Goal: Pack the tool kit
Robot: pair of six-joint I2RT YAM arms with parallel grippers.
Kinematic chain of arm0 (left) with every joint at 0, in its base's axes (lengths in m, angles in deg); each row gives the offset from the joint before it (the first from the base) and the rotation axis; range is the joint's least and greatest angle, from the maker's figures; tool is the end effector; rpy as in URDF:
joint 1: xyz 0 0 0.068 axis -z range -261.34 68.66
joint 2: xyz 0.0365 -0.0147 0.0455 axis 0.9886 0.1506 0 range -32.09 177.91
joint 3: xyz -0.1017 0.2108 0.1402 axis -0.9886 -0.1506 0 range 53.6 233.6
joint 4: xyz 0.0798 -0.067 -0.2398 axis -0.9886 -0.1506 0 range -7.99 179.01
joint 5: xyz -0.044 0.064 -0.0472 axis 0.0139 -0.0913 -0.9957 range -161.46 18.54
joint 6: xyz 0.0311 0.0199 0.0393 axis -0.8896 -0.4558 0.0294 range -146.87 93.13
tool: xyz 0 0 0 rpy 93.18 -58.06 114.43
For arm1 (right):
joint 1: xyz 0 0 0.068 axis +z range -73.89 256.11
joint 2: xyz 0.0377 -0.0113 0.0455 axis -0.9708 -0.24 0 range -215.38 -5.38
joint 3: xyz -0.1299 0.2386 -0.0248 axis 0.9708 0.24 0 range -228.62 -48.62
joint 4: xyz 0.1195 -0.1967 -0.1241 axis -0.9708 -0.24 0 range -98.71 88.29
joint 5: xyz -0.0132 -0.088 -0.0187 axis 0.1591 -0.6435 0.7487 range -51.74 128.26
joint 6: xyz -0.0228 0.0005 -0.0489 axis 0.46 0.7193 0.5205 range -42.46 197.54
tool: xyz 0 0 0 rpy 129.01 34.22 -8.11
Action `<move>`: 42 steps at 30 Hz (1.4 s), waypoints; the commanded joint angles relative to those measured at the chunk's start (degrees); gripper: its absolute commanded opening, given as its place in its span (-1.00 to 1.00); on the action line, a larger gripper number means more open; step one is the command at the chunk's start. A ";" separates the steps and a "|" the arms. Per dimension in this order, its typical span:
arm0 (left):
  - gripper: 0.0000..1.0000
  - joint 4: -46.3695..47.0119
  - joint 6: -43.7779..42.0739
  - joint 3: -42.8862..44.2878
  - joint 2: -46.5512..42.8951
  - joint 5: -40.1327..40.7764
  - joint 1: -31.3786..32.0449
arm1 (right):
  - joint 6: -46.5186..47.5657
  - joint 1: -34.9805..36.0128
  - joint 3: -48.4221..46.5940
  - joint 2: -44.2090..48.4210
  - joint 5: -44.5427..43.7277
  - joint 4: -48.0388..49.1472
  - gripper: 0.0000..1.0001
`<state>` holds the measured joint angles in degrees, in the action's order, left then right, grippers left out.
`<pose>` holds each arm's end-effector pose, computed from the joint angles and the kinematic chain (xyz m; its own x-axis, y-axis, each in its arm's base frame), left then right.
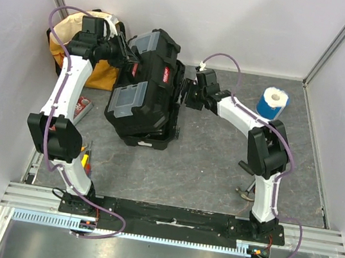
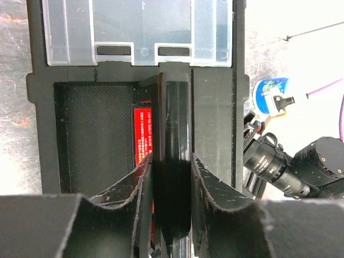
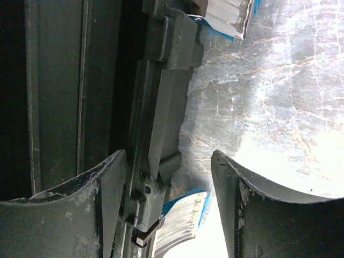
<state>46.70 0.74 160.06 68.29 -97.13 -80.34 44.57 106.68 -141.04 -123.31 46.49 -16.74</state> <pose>0.3900 -0.0222 0.3962 -0.6929 -0.4057 -0.5961 0.0496 0.7979 -0.6008 0.4052 0.2452 0.2244 -0.7943 0.1564 -0.5871 -0.1963 0.8484 0.4917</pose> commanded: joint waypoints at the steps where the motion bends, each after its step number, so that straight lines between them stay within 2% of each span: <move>1: -0.97 11.54 2.18 1.74 -5.72 -5.62 -0.56 | 1.86 1.33 -3.20 -3.79 -1.64 -1.76 0.40; 5: -0.96 12.07 2.27 0.95 -5.98 -6.32 -0.82 | 4.05 2.39 -5.31 -5.90 -5.58 -3.77 0.16; 9: -0.96 12.16 2.09 0.51 -5.98 -7.55 -0.91 | 5.72 2.39 -6.02 -5.91 -17.33 -7.72 -0.05; 10: -0.97 12.16 2.18 0.42 -6.07 -7.73 -2.56 | 5.90 2.22 -5.84 -5.30 -20.94 -8.69 -0.07; 14: -0.97 12.07 1.92 0.33 -6.51 -8.34 -4.07 | 6.25 -1.64 -1.90 -1.62 -27.99 -9.76 -0.18; 20: -0.97 13.73 2.97 -1.59 -6.16 -11.41 -6.53 | 7.66 -9.64 5.40 3.75 -29.41 -9.58 -0.24; 26: -0.97 20.58 6.22 -7.65 -4.76 -19.05 -9.25 | 8.80 -13.95 10.24 7.45 -28.89 -8.62 -0.24; 32: -0.97 38.31 17.45 -19.16 -1.33 -33.19 -13.73 | 7.84 -17.82 13.84 10.17 -27.22 -7.65 -0.24; 35: -0.97 46.41 21.24 -23.56 0.52 -36.20 -14.79 | 7.57 -18.61 14.64 10.70 -25.64 -7.21 -0.24; 36: -0.95 46.61 21.34 -24.53 0.96 -35.86 -14.97 | 7.22 -18.70 14.90 10.88 -25.54 -7.12 -0.24; 38: -0.84 46.52 20.46 -25.77 1.31 -34.72 -15.32 | 6.43 -19.31 15.43 11.23 -25.28 -7.12 -0.25; 41: -0.50 45.30 18.62 -26.91 1.84 -33.66 -15.58 | 5.29 -20.37 16.83 12.28 -24.84 -6.95 -0.24; 42: -0.31 44.68 17.74 -27.09 2.01 -33.39 -15.58 | 5.20 -20.81 17.27 12.63 -24.67 -6.60 -0.25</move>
<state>83.07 19.37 132.41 71.63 -128.85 -93.15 51.50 93.11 -126.92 -112.45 37.02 -17.46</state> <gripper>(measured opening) 0.317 0.404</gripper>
